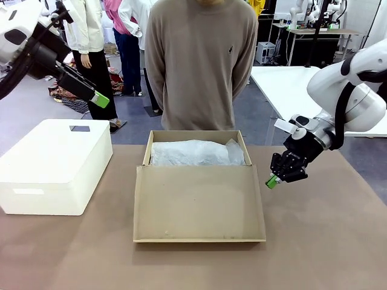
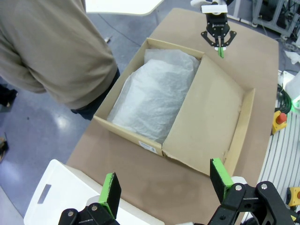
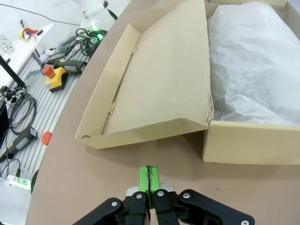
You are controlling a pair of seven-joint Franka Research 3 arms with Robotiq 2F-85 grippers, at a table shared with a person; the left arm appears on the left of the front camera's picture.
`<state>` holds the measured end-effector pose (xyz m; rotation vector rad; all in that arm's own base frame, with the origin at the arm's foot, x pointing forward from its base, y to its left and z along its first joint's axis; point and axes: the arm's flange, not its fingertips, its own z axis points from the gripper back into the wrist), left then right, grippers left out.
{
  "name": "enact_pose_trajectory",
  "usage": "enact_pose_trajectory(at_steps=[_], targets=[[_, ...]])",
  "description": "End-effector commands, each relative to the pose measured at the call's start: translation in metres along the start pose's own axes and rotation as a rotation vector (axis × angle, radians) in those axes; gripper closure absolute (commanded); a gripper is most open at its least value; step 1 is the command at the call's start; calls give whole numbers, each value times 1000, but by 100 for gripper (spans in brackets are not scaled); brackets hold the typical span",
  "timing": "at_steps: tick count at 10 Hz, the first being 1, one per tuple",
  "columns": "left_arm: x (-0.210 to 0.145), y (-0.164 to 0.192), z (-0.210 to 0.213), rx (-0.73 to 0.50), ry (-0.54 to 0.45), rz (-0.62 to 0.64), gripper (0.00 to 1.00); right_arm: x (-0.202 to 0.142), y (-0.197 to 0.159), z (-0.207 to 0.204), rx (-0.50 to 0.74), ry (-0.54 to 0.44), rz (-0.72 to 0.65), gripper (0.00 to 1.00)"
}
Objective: Pack the shoes into the box.
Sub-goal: Close the Shoes Box.
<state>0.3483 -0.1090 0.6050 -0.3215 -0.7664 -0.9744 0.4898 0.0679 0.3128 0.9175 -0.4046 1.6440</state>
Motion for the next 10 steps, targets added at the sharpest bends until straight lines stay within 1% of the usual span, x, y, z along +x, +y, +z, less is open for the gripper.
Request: enact_pose_trajectory(at_steps=[1, 7, 10], targets=[[0, 0, 0, -17, -11, -3, 0, -5, -4, -12, 0, -55, 30, 100], [0, 0, 0, -17, -11, -3, 0, -16, -7, -45, 65, -98, 49, 100], [0, 0, 0, -17, -11, -3, 0, -16, -5, -57, 72, -120, 64, 100]])
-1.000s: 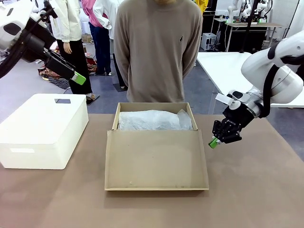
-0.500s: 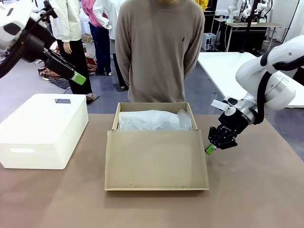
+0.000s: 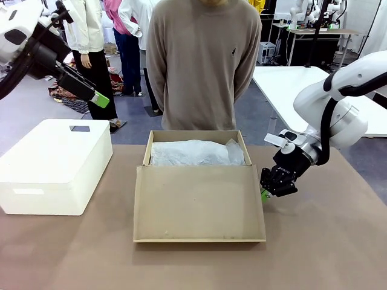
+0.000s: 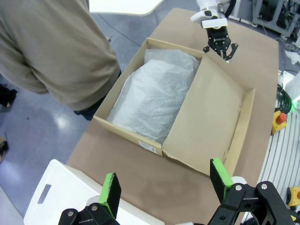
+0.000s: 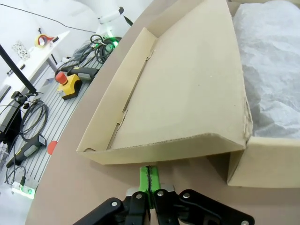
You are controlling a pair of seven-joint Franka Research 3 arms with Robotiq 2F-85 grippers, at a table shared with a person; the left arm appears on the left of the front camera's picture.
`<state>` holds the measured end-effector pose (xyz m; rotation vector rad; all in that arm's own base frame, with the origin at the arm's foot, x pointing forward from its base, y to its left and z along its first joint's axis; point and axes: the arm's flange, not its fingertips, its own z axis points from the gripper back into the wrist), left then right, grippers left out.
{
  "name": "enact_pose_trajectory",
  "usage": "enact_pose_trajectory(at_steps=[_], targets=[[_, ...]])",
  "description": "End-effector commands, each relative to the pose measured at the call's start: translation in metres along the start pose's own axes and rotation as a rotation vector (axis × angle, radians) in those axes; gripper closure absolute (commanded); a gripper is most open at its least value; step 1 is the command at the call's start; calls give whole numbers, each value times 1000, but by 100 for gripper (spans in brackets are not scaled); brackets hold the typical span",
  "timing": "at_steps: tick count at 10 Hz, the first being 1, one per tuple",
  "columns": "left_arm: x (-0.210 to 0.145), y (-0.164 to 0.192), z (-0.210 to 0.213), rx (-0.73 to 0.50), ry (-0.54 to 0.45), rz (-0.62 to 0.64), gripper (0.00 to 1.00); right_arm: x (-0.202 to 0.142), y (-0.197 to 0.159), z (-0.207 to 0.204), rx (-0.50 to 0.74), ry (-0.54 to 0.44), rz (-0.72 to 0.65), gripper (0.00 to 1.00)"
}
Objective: Pack the shoes into the box.
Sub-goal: Close the Shoes Box.
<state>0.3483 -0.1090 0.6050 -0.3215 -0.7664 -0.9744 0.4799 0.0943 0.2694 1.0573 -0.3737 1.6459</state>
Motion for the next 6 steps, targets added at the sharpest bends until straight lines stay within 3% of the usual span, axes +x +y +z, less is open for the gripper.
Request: enact_pose_trajectory(at_steps=[1, 6], targets=[[0, 0, 0, -17, -11, -3, 0, -3, 2, -10, -26, -52, 71, 100], [0, 0, 0, -17, -11, -3, 0, 1, 6, -20, 26, -97, 91, 100]])
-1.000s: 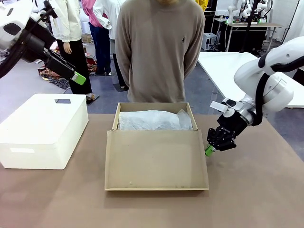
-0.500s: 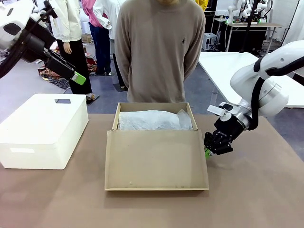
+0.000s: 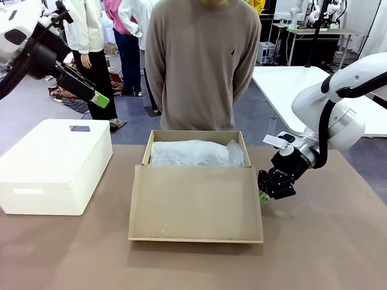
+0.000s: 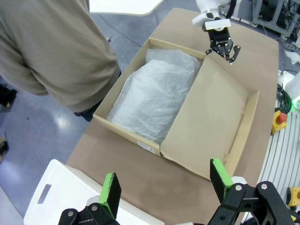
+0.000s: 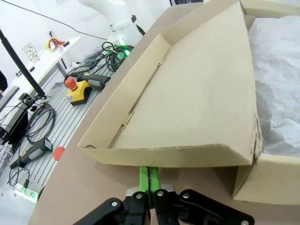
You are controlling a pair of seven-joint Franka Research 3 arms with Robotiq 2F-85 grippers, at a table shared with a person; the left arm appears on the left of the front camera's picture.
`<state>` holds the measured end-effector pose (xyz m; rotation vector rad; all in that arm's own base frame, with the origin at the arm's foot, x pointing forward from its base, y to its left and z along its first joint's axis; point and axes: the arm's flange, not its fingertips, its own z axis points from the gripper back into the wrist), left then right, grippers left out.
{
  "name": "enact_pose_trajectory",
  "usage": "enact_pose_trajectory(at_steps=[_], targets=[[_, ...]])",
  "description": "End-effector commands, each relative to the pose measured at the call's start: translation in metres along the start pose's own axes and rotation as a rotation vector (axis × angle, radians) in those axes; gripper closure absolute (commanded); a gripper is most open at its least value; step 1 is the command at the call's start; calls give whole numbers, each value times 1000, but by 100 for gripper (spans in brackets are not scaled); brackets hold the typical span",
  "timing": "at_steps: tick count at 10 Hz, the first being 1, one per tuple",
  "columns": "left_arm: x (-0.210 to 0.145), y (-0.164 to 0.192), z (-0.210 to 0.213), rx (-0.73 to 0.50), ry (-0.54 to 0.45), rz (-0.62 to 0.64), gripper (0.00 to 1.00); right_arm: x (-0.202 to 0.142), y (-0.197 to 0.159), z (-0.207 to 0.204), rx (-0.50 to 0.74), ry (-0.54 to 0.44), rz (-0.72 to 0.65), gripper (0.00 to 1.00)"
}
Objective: Pack the shoes into the box.
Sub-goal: Close the Shoes Box.
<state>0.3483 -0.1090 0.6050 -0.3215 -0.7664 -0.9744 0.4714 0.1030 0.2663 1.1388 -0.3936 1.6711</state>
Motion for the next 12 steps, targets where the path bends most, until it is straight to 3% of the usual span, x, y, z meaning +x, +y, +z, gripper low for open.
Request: enact_pose_trajectory(at_steps=[1, 7, 10, 12], targets=[[0, 0, 0, -17, -11, -3, 0, -5, 1, -8, -50, -16, 37, 100], [0, 0, 0, -17, -11, -3, 0, -9, -3, -18, -88, 81, 28, 100], [0, 0, 0, -17, -11, -3, 0, -5, -2, -26, -71, 66, 47, 100], [0, 0, 0, -17, -11, -3, 0, 4, 7, -20, -55, 6, 63, 100]])
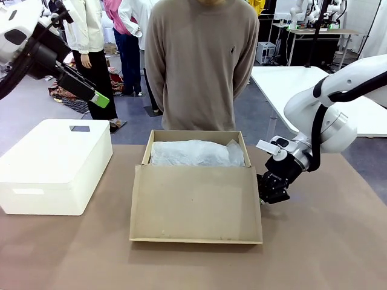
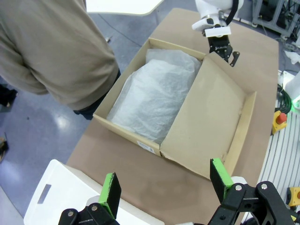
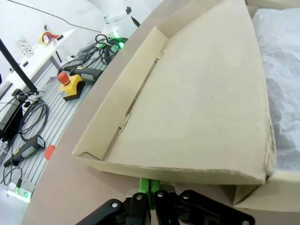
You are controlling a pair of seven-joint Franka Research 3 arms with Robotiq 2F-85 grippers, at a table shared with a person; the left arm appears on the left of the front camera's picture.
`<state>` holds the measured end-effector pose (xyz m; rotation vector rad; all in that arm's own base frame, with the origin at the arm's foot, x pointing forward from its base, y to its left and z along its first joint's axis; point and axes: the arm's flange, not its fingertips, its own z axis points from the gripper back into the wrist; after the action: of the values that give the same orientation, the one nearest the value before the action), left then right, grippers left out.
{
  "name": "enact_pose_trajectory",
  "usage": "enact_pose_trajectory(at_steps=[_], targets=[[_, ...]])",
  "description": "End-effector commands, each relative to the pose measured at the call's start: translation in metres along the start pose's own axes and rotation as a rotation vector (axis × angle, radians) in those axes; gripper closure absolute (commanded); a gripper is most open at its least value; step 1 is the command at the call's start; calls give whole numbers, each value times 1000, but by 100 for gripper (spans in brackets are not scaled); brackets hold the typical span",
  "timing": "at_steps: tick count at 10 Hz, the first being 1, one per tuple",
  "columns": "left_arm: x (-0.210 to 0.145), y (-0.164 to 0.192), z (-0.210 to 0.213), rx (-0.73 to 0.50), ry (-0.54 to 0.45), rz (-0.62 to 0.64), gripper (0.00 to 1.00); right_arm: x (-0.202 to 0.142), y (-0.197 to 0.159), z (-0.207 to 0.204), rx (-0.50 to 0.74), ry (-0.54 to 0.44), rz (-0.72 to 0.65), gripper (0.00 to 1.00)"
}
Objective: Pack the shoes into the box.
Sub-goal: Close the Shoes Box.
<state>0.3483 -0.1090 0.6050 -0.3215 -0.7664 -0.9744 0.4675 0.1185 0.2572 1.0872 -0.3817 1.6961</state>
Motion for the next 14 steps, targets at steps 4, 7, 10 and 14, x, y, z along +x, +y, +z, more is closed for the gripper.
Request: enact_pose_trajectory(at_steps=[4, 7, 10, 14], targets=[[0, 0, 0, -17, -11, -3, 0, 17, 25, 12, -85, -159, 65, 100], [0, 0, 0, -17, -11, -3, 0, 21, 27, 23, -165, -286, 18, 100], [0, 0, 0, -17, -11, -3, 0, 23, 32, 34, -241, -373, -47, 100], [0, 0, 0, -17, -11, -3, 0, 25, 39, 50, -306, -480, -104, 100]])
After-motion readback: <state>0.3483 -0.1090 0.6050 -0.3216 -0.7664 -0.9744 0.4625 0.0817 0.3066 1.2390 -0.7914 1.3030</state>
